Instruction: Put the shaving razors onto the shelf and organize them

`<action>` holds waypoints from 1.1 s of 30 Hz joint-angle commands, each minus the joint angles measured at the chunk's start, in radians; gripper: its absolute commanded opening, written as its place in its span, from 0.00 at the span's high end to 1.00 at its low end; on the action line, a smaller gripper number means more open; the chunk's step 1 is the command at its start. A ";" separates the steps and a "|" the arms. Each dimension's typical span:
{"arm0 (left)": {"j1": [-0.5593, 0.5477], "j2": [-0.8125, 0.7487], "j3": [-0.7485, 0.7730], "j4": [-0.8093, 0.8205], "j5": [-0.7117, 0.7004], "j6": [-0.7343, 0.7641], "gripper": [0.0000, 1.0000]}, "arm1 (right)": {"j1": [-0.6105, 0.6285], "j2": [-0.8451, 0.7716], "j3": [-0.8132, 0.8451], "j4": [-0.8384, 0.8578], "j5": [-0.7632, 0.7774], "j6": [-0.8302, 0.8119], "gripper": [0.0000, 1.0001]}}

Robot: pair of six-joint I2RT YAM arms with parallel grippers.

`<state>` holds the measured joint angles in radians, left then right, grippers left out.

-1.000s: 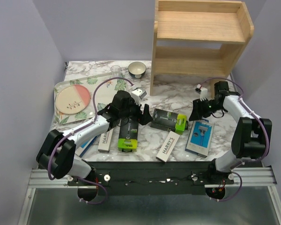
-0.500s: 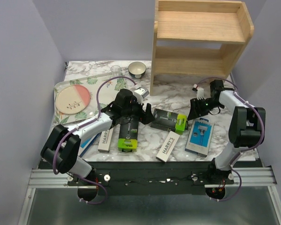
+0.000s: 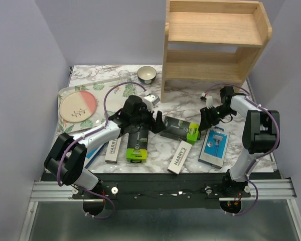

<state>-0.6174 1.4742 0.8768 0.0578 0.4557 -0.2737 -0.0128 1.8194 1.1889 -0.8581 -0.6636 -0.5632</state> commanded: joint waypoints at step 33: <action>-0.005 -0.005 0.007 -0.012 -0.032 0.022 0.07 | 0.089 0.165 0.098 -0.259 -0.123 -0.211 0.51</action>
<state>-0.6174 1.4834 0.8936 0.0364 0.4511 -0.2554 0.0292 1.9324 1.2625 -1.0214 -0.7403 -0.7246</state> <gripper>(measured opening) 0.930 0.557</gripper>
